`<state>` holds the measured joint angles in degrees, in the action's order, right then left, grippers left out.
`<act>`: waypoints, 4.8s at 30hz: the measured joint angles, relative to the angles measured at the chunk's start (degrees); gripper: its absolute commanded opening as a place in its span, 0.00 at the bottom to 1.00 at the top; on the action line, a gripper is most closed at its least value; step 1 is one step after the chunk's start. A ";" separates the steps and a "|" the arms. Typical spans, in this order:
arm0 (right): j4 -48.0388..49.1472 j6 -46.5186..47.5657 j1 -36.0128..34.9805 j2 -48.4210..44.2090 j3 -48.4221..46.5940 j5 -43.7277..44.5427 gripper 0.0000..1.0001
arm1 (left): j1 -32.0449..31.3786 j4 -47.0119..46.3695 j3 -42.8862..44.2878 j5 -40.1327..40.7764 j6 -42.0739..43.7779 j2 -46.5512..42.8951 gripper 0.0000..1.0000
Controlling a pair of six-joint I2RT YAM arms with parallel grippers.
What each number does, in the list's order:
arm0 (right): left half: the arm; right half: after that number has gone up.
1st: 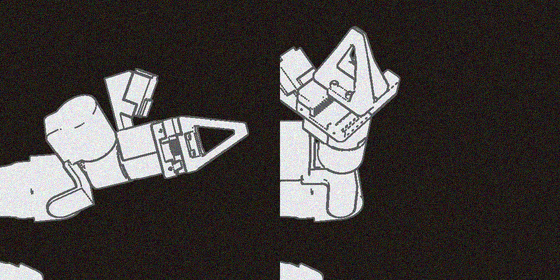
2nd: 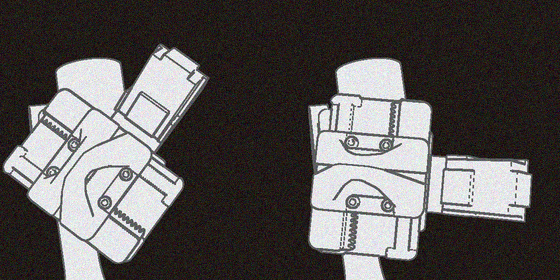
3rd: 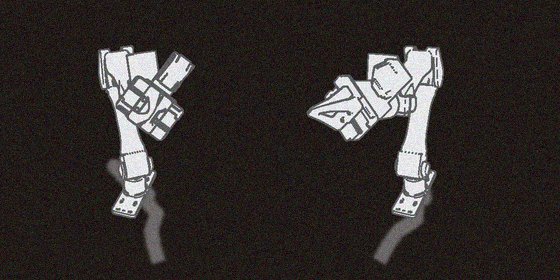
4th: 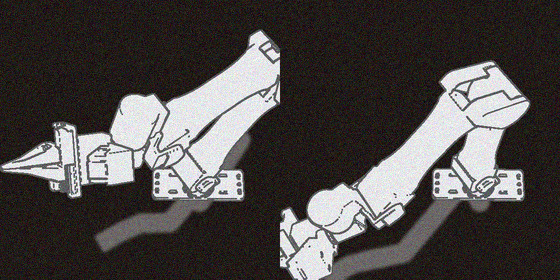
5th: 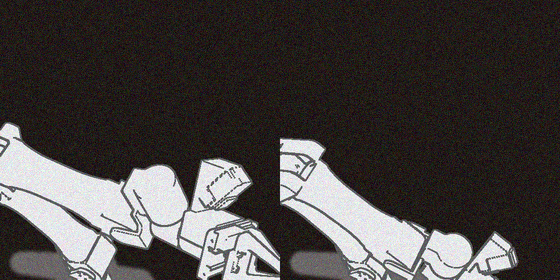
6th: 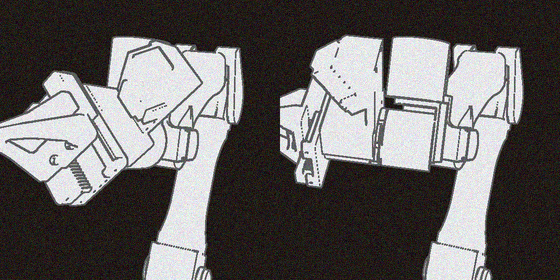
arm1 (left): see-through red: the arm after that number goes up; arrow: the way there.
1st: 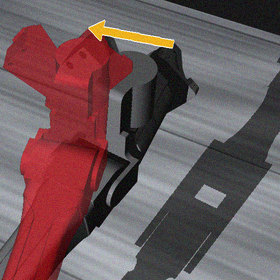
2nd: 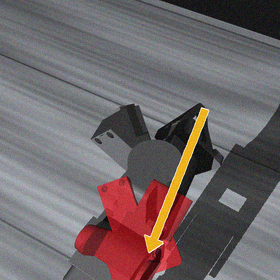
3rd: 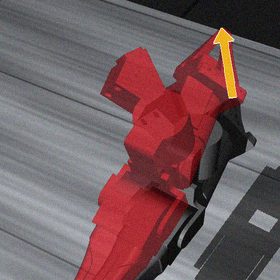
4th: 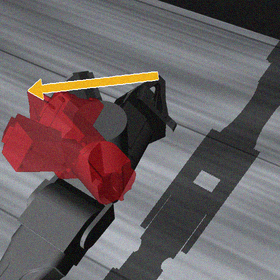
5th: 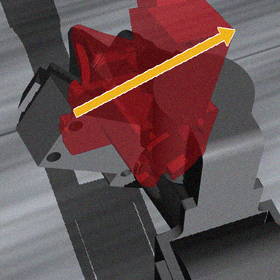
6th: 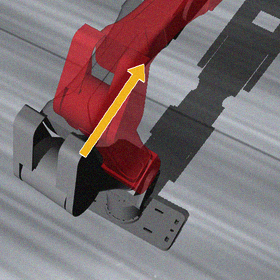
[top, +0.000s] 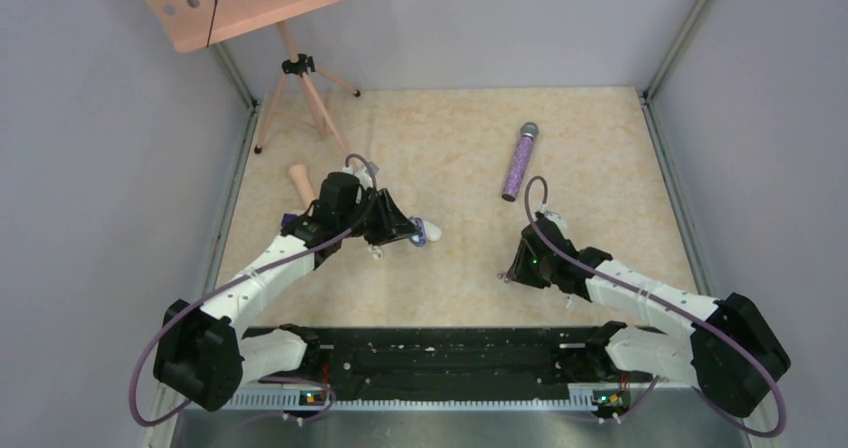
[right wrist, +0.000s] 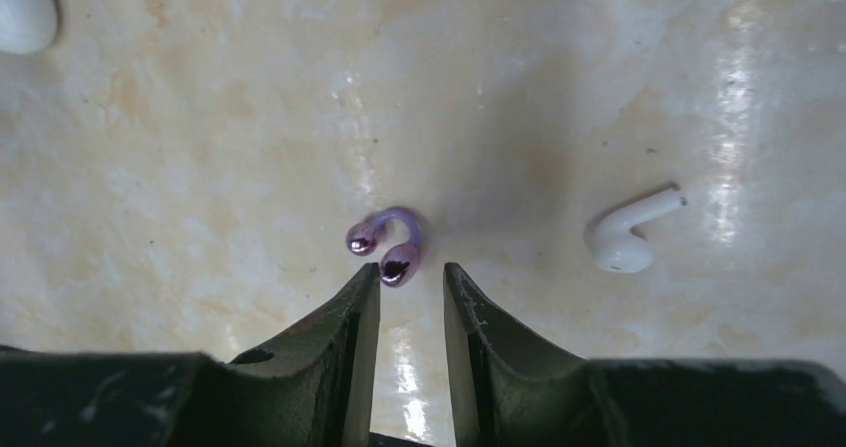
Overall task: Insert the wireless bluetooth earbuds into the charging case
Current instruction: Place the earbud at the center of the board, then adjust the earbud at the center of the board.
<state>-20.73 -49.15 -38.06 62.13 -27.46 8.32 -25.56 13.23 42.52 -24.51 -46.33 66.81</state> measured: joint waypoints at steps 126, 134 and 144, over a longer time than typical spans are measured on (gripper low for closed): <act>0.48 5.86 -3.85 5.79 -6.47 -1.11 0.39 | -0.74 0.07 0.00 0.17 0.66 2.10 0.00; 0.15 5.11 -3.85 6.25 -5.14 -2.25 0.38 | -0.79 0.09 0.00 0.17 0.66 2.10 0.00; 1.70 5.16 -4.66 10.03 -5.16 -3.26 0.38 | -0.85 0.09 0.00 0.20 0.66 1.92 0.00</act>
<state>-19.03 -43.99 -42.72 72.16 -32.62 5.06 -26.41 13.32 42.52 -24.32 -45.67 68.73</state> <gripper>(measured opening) 0.380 0.360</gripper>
